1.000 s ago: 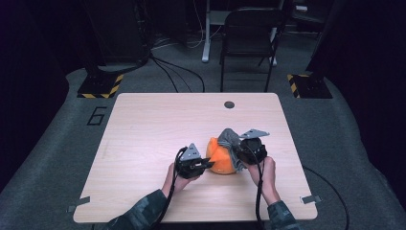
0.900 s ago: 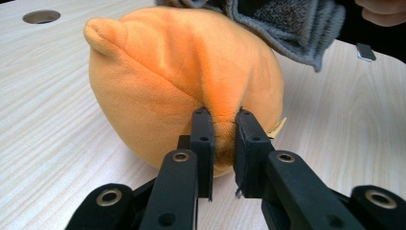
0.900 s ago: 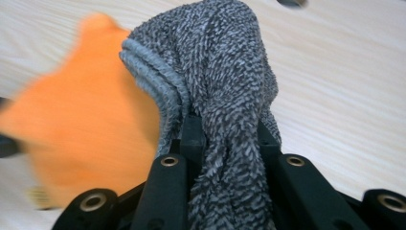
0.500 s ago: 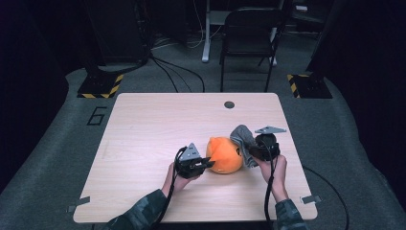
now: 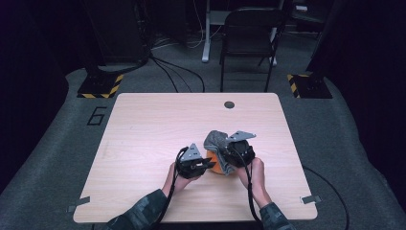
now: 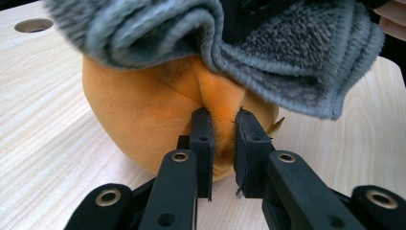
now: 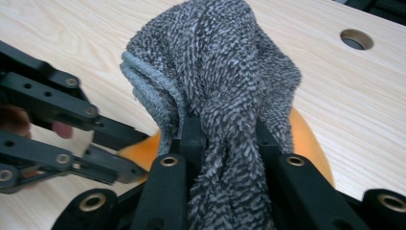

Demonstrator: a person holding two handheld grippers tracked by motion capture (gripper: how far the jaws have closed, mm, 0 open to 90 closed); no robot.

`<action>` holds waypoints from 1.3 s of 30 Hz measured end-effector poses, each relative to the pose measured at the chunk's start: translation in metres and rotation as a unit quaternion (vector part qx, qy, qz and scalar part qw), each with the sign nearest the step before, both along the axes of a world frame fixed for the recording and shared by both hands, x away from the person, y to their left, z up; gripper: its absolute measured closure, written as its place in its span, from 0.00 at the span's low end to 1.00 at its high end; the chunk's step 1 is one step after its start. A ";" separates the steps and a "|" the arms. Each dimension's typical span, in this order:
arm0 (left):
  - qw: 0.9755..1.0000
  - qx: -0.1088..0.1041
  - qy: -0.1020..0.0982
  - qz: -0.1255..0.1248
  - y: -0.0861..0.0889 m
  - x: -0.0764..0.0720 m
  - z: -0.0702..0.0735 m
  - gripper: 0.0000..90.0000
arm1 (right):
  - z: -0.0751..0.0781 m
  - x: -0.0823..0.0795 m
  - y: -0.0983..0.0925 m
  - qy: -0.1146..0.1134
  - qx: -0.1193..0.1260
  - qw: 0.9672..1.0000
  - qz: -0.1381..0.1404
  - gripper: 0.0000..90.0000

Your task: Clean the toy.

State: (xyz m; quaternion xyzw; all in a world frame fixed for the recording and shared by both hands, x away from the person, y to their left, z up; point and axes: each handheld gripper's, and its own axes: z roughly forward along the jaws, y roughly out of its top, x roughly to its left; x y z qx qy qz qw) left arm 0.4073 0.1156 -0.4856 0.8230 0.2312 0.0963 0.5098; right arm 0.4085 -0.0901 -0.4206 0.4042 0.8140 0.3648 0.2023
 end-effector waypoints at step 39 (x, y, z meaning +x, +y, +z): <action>1.000 -0.012 -0.001 -0.006 -0.002 0.002 -0.002 0.88 | 0.000 0.006 -0.081 -0.003 0.067 0.995 -0.076 0.82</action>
